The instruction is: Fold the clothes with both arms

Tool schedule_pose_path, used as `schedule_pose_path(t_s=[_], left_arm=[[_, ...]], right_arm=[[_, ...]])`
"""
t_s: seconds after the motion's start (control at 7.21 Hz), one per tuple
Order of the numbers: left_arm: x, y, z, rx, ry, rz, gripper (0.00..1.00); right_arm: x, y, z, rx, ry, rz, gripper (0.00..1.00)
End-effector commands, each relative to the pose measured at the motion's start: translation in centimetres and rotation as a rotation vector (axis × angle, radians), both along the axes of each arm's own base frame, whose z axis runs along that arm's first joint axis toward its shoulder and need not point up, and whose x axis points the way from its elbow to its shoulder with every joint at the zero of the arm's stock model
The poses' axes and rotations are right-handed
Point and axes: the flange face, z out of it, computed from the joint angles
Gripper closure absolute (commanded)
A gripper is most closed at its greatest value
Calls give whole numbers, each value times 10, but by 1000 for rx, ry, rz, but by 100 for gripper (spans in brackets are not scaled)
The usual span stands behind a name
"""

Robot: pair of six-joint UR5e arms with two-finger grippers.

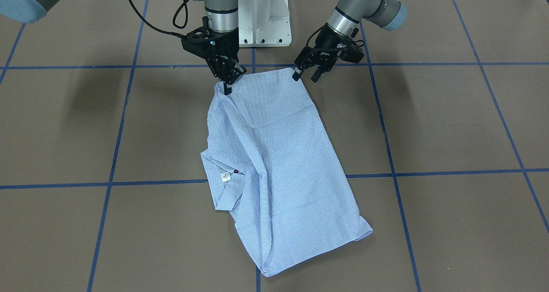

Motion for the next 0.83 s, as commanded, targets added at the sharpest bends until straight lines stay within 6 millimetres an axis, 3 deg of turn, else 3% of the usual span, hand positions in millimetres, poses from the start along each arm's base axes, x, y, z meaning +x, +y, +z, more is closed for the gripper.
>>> schedule_pose_path(t_s=[0.0, 0.14, 0.69], left_arm=[[12, 14, 6, -2, -13, 14, 1], [17, 16, 12, -1, -26, 8, 1], [28, 24, 0, 6, -5, -4, 16]], right_arm=[[0, 0, 0, 1, 0, 2, 100], [1, 0, 0, 1, 0, 2, 100], [1, 0, 1, 1, 0, 2, 100]])
